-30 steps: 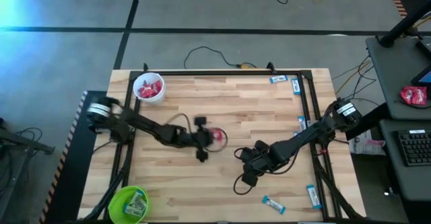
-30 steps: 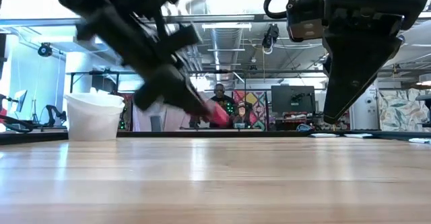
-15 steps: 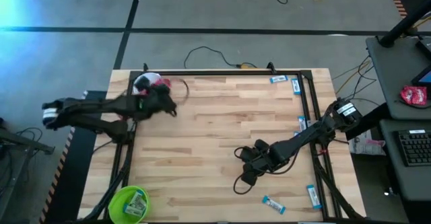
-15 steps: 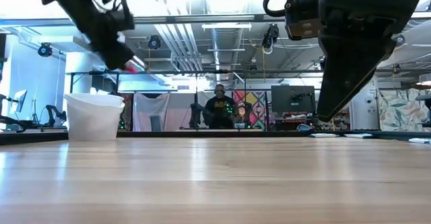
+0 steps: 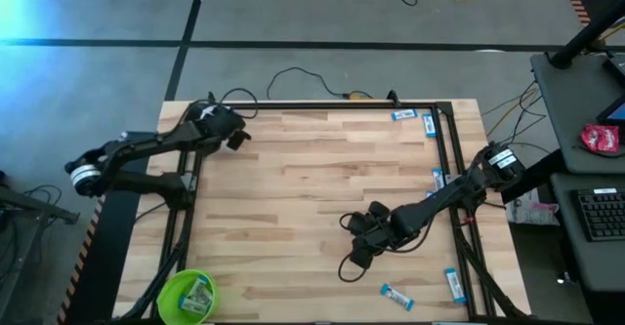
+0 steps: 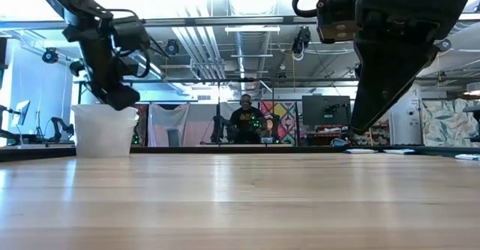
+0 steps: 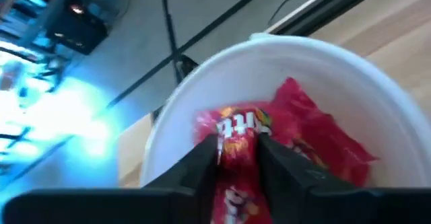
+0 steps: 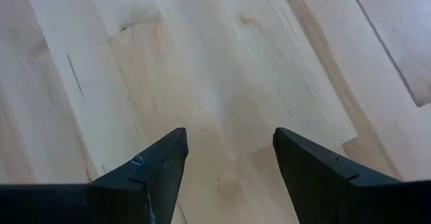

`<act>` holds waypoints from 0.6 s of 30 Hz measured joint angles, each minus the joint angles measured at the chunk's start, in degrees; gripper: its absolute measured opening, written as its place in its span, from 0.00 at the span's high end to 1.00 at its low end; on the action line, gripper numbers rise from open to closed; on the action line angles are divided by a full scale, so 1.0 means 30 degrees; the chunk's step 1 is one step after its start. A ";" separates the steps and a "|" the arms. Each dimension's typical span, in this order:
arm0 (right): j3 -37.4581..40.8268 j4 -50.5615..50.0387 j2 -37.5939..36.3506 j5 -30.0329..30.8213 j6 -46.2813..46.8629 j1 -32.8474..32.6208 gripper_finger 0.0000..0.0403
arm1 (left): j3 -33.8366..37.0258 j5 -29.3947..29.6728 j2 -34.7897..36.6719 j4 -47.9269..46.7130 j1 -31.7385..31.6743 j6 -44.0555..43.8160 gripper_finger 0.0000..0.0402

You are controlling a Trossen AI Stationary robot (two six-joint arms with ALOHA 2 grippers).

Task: Sort candy by brand, put in halloween buckets
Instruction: Put the red candy into the white bucket, then move the blue chocolate bar to the center of the table

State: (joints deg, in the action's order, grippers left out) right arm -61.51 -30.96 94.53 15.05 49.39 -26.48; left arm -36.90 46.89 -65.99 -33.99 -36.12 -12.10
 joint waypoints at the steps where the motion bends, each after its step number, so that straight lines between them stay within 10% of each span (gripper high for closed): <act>1: -0.0060 -0.0196 -0.0038 0.0000 -0.0029 0.0000 0.46 | -0.0221 0.0231 -0.0316 -0.0286 -0.0013 0.0013 0.75; 10: -0.3009 -0.4464 -0.0230 -0.2840 0.1680 -0.0922 0.46 | -0.2949 0.3076 -0.1648 -0.4577 0.1220 -0.1020 0.45; 18: -0.2859 -0.4539 -0.0013 -0.7894 0.9030 -0.3896 0.46 | -0.4083 0.3205 0.0181 -0.5809 0.7842 -0.2355 0.32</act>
State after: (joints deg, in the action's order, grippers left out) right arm -70.09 -44.58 94.49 -8.63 76.48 -38.17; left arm -49.15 56.50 -65.45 -51.42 -12.59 -19.16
